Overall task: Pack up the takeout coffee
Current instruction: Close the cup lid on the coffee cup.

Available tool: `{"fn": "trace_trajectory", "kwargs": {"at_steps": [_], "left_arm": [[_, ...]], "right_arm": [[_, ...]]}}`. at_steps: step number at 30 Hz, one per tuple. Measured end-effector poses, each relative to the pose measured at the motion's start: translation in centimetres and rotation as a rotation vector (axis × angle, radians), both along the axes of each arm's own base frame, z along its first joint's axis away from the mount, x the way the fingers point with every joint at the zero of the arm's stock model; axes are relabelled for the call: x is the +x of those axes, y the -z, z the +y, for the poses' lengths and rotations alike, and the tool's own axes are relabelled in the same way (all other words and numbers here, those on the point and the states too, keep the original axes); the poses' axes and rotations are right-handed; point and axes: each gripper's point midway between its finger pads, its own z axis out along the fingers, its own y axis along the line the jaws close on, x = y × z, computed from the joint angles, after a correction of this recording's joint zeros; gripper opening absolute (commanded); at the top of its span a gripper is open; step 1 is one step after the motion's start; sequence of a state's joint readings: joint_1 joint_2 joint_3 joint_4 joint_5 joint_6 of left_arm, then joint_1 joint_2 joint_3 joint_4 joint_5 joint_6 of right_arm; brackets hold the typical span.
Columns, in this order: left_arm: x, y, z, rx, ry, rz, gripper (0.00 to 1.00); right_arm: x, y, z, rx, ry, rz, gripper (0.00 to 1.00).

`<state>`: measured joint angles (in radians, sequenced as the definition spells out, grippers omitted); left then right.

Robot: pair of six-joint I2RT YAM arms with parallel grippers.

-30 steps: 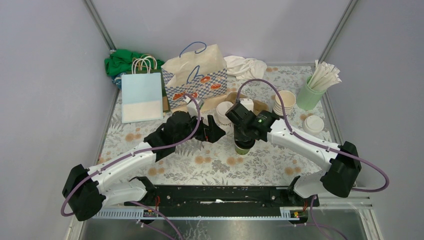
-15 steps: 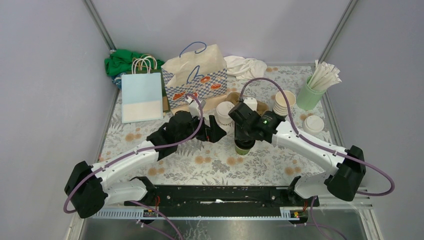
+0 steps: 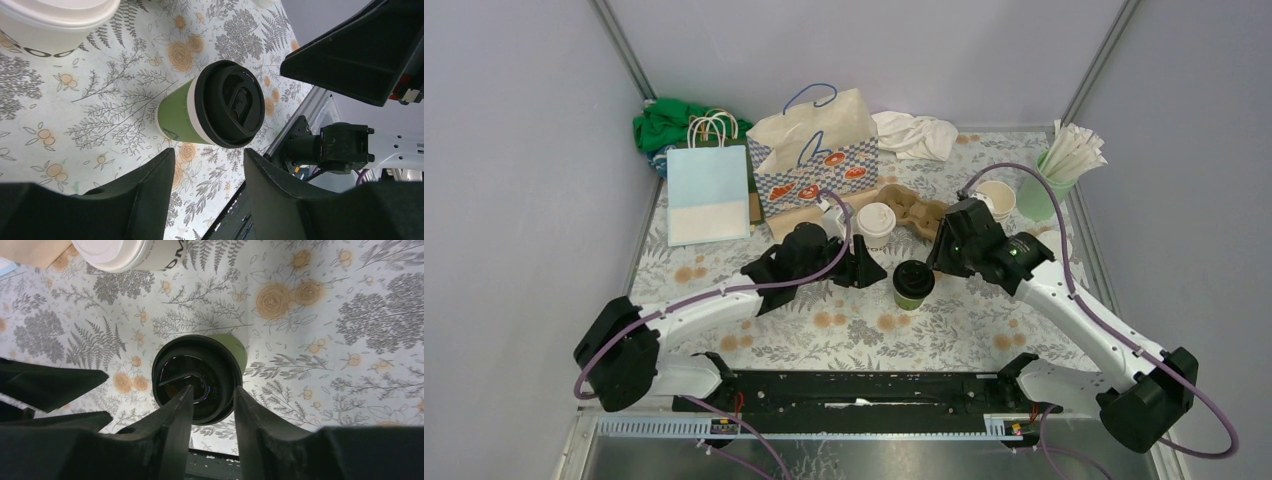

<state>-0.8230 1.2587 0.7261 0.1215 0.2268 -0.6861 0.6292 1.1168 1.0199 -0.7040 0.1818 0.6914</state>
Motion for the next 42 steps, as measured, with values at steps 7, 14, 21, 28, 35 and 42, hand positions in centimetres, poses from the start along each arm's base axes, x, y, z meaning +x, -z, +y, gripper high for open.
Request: {"fn": "trace_trajectory", "kwargs": {"at_steps": [7, 14, 21, 28, 35, 42], "left_arm": [[0.2, 1.4, -1.4, -0.027, 0.015, 0.056, 0.47], [0.4, 2.0, -2.1, -0.066, 0.022, 0.092, 0.43], [0.5, 3.2, -2.4, -0.082, 0.032, 0.14, 0.42], [0.3, 3.4, -2.8, -0.099, 0.055, 0.155, 0.39], [0.0, 4.6, -3.2, -0.094, 0.075, 0.195, 0.37], [0.0, 4.7, -3.5, -0.107, 0.089, 0.201, 0.36]], "right_arm": [[-0.3, 1.4, -0.1, 0.058, -0.032, 0.05, 0.54], [-0.1, 2.2, 0.3, 0.028, -0.092, 0.074, 0.5], [0.1, 2.6, 1.0, 0.024, -0.139, 0.103, 0.49], [0.0, 3.1, 1.4, 0.021, -0.166, 0.125, 0.48], [-0.1, 3.4, 1.6, 0.023, -0.184, 0.138, 0.48], [-0.1, 3.6, 1.6, 0.015, -0.191, 0.142, 0.48]]}}
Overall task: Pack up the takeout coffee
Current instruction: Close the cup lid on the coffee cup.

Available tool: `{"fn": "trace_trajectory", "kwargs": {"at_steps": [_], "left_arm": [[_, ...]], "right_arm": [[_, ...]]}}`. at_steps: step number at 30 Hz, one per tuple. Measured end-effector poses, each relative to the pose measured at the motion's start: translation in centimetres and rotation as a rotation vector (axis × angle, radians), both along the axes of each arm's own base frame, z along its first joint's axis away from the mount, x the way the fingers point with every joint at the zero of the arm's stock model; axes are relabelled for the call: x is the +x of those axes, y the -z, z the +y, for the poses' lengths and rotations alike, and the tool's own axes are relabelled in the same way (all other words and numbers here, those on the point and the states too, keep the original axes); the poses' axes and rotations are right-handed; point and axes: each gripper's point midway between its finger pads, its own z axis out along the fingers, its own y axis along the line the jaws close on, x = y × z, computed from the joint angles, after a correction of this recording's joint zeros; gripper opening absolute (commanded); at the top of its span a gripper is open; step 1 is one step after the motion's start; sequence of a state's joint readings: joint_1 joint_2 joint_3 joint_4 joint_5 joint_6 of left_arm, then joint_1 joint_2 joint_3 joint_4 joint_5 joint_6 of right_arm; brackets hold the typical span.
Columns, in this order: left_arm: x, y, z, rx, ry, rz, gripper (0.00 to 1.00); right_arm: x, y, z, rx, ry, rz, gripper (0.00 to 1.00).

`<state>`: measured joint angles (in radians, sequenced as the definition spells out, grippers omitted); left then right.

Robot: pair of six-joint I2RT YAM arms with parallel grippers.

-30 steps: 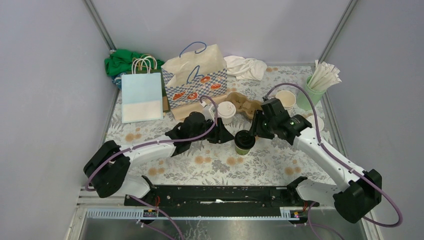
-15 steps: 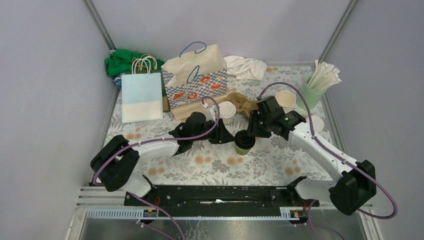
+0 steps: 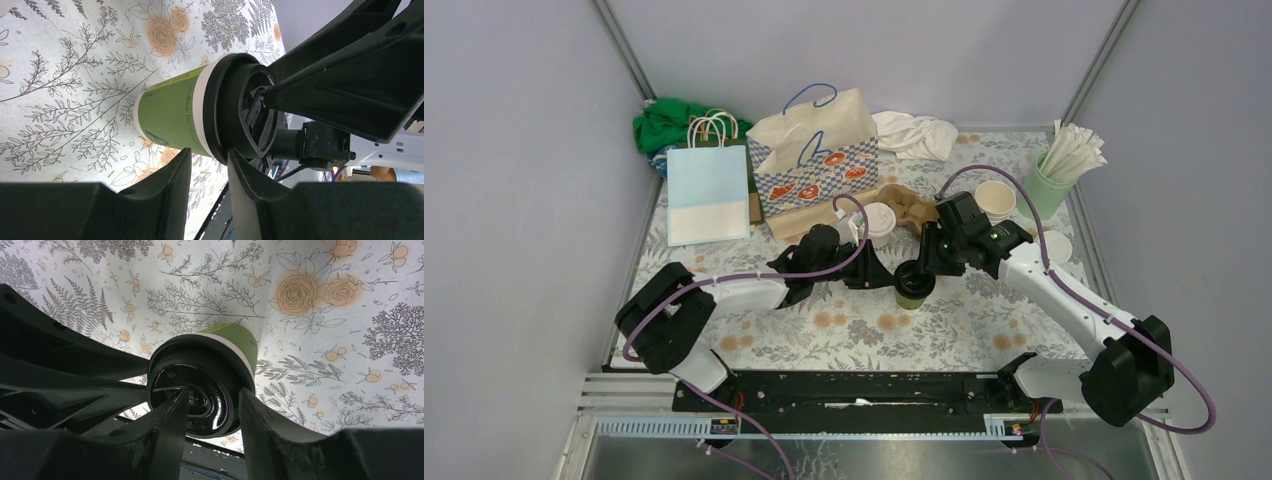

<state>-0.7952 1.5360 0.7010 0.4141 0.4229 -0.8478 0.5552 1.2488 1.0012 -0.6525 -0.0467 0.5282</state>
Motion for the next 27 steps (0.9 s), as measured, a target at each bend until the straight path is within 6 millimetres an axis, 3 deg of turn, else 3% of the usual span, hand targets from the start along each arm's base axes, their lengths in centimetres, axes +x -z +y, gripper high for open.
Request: {"fn": "trace_trajectory", "kwargs": {"at_steps": [16, 27], "left_arm": [[0.7, -0.6, 0.0, -0.007, -0.011, -0.009, 0.36], [1.2, -0.8, -0.5, -0.014, -0.005, -0.015, 0.31]], "right_arm": [[0.3, 0.1, 0.1, 0.004, 0.002, 0.009, 0.54], [0.7, 0.8, 0.2, 0.097, 0.033, 0.007, 0.56]]}}
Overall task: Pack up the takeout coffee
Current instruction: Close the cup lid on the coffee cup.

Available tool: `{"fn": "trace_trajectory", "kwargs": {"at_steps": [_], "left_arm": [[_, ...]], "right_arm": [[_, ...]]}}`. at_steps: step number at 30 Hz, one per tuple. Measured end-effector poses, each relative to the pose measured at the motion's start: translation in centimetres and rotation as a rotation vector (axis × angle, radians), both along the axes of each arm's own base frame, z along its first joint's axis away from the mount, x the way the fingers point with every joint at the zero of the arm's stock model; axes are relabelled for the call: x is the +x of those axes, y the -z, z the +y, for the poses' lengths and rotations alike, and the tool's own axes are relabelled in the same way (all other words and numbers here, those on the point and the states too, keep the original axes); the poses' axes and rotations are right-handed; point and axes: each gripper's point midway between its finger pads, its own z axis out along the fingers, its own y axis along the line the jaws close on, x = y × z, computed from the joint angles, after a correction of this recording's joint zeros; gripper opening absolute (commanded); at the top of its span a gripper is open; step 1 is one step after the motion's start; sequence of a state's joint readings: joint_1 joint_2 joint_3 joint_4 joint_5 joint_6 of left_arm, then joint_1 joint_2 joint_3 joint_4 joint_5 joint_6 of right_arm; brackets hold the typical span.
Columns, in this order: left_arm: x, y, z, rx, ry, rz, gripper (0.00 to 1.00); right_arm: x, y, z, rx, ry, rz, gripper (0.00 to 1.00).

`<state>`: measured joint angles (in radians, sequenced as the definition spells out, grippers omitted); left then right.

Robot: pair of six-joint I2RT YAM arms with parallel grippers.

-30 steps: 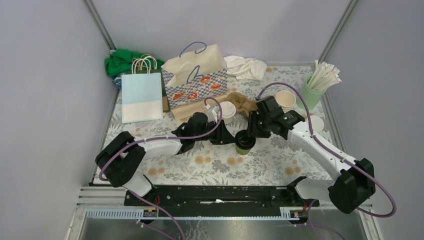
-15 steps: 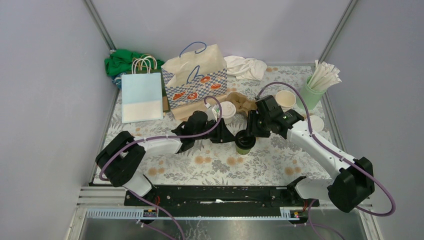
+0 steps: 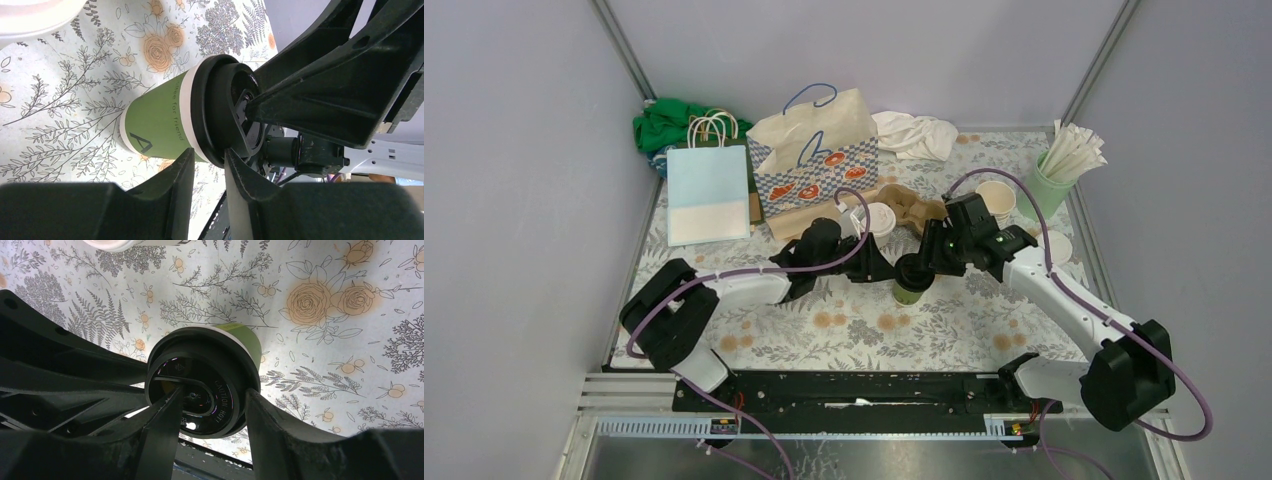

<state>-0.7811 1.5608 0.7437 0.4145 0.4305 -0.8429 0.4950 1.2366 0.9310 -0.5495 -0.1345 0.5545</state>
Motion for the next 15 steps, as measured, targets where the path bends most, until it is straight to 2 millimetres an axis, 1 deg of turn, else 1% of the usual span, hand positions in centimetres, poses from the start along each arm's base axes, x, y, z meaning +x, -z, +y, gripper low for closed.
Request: {"fn": "trace_trajectory", "kwargs": {"at_steps": [3, 5, 10, 15], "left_arm": [[0.1, -0.1, -0.1, -0.005, 0.004, -0.002, 0.26], [0.1, -0.2, -0.2, -0.007, 0.007, -0.003, 0.25], [0.1, 0.1, -0.1, 0.001, 0.007, -0.003, 0.25], [0.3, 0.5, 0.0, 0.019, -0.001, -0.006, 0.26]], "right_arm": [[0.0, 0.0, 0.0, 0.009, 0.002, -0.006, 0.57], [0.0, 0.0, 0.0, 0.01, 0.001, -0.005, 0.58], [-0.1, -0.4, 0.1, 0.016, -0.005, 0.0, 0.64], [0.1, -1.8, 0.2, 0.02, -0.007, -0.009, 0.66]]}}
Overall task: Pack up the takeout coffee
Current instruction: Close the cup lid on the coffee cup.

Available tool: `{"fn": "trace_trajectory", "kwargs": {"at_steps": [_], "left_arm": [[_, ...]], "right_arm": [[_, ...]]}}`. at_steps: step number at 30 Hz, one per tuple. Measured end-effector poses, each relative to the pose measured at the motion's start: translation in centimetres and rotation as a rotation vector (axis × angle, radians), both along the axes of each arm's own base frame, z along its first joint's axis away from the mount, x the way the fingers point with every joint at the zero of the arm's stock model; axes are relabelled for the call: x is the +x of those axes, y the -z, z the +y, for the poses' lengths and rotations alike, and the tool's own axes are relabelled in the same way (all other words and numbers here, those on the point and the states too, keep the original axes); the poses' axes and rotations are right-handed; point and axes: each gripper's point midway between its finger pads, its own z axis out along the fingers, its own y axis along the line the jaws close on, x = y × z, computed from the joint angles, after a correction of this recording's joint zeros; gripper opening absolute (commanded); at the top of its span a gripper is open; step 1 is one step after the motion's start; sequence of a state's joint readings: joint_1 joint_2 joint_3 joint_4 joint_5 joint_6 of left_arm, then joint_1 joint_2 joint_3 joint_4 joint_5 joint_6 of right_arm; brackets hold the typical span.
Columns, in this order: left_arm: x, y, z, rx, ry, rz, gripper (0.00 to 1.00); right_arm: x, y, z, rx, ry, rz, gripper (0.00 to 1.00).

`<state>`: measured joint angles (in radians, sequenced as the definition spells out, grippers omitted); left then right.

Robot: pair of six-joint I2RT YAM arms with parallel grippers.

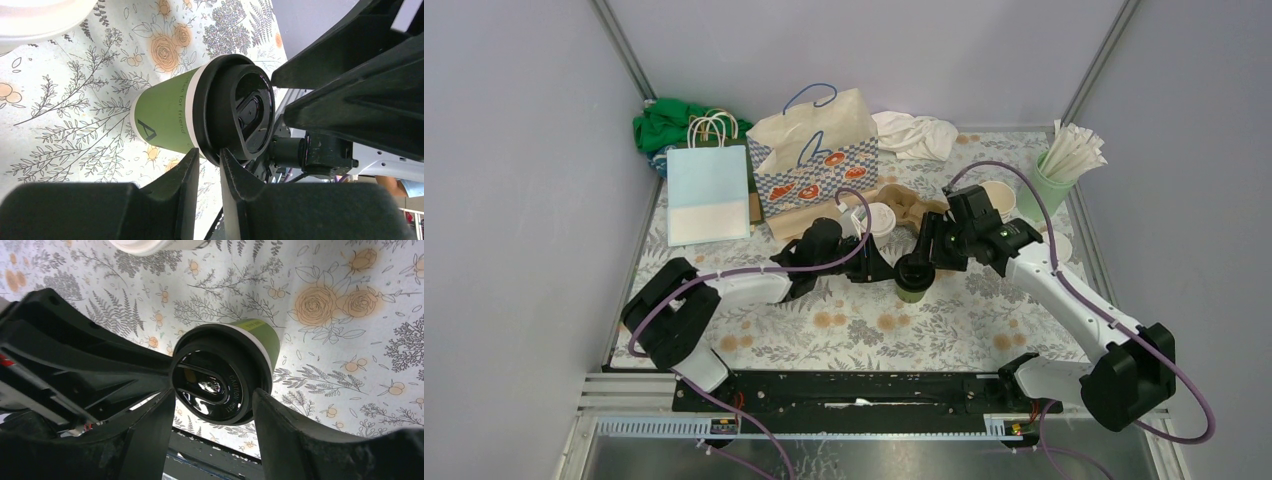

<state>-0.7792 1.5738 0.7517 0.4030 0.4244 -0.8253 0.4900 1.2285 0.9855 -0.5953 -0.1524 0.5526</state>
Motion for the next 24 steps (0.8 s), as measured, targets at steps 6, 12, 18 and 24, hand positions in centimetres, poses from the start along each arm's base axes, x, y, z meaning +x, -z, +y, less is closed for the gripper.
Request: {"fn": "trace_trajectory", "kwargs": {"at_steps": [6, 12, 18, 24], "left_arm": [[0.1, 0.0, 0.2, 0.012, -0.004, -0.011, 0.27], [0.1, 0.0, 0.2, 0.026, -0.004, -0.007, 0.28], [0.1, -0.1, 0.4, 0.037, -0.004, -0.009, 0.29], [0.2, -0.3, 0.3, 0.041, -0.003, -0.01, 0.29]], "right_arm": [[0.4, -1.1, 0.2, 0.005, -0.005, -0.019, 0.67], [0.3, -1.0, -0.6, -0.032, 0.012, -0.013, 0.46], [0.6, -0.8, -1.6, -0.063, 0.043, -0.012, 0.4], [1.2, -0.7, -3.1, -0.051, 0.096, -0.015, 0.34]]}}
